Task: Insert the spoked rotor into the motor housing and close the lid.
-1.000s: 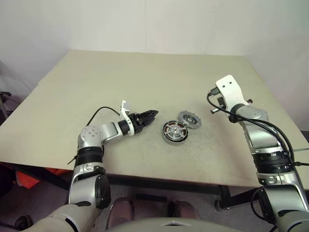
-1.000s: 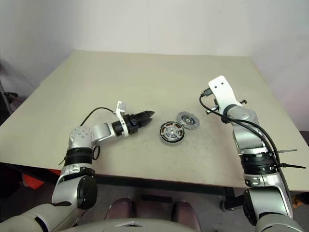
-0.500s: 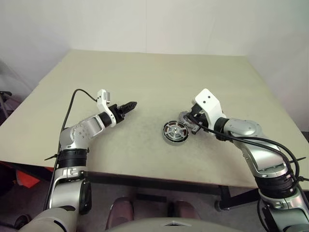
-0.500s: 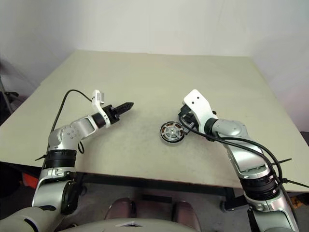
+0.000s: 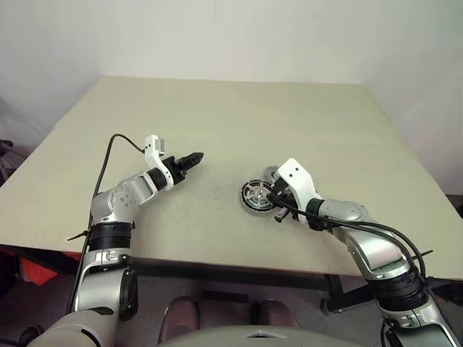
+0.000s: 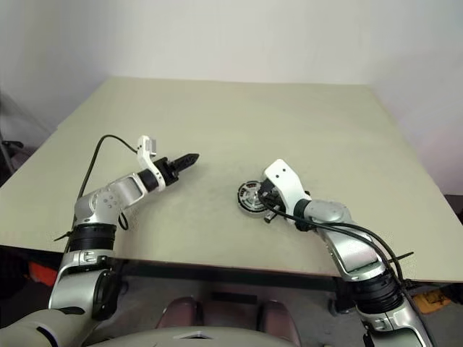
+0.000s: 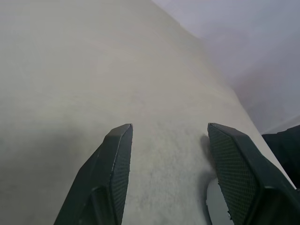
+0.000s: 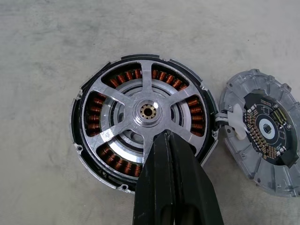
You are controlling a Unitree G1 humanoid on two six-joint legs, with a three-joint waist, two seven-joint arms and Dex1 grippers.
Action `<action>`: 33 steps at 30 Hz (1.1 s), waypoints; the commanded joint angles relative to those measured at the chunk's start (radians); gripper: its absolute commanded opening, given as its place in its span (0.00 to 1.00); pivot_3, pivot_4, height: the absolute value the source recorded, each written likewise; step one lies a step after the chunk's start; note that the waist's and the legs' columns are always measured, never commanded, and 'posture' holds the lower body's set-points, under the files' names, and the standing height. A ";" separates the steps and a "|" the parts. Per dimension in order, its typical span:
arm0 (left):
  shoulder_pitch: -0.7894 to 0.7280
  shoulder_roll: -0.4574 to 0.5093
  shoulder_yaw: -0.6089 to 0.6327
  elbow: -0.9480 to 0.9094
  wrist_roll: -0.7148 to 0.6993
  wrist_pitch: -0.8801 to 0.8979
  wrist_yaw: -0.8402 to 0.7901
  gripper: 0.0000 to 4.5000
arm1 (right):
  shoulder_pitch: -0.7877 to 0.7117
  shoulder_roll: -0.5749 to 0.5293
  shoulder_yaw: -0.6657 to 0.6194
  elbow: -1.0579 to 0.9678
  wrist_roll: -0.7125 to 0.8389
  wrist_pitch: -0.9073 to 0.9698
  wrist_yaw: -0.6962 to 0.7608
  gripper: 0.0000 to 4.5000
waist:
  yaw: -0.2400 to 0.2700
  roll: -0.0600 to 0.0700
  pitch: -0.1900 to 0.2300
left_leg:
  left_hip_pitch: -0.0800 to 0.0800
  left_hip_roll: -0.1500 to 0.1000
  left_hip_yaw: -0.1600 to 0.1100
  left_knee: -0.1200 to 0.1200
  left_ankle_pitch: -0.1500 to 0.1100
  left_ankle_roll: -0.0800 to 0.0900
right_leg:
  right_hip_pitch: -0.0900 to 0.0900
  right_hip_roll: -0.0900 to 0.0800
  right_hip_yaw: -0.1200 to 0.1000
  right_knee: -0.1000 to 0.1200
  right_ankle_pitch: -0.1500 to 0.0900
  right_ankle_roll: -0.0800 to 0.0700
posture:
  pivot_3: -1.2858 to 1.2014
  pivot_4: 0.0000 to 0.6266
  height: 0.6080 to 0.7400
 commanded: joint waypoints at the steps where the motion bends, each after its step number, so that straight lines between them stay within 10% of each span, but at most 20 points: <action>1: -0.027 0.012 0.013 0.003 0.004 -0.033 -0.005 0.60 | -0.042 -0.035 -0.035 -0.029 0.000 0.007 0.006 0.00 | 0.000 0.000 0.000 | 0.000 0.000 0.000 0.000 0.000 0.000 | 0.000 0.000 0.000 0.000 0.000 0.000 | 0.52 0.00 1.00; 21: -0.030 0.012 0.021 0.034 0.027 -0.053 0.007 0.60 | -0.035 0.046 0.064 0.180 -0.024 -0.051 -0.024 0.00 | -0.010 -0.001 -0.001 | 0.002 0.001 0.000 -0.001 0.000 0.001 | 0.007 0.000 -0.002 0.000 0.001 -0.004 | 0.52 0.00 1.00; 33: -0.027 0.004 0.014 0.041 0.039 -0.056 0.005 0.60 | -0.143 -0.022 -0.024 -0.098 0.057 0.031 0.022 0.00 | -0.004 -0.001 0.000 | -0.003 0.001 0.000 0.000 0.003 -0.002 | -0.001 0.000 -0.002 0.001 0.006 -0.007 | 0.52 0.00 1.00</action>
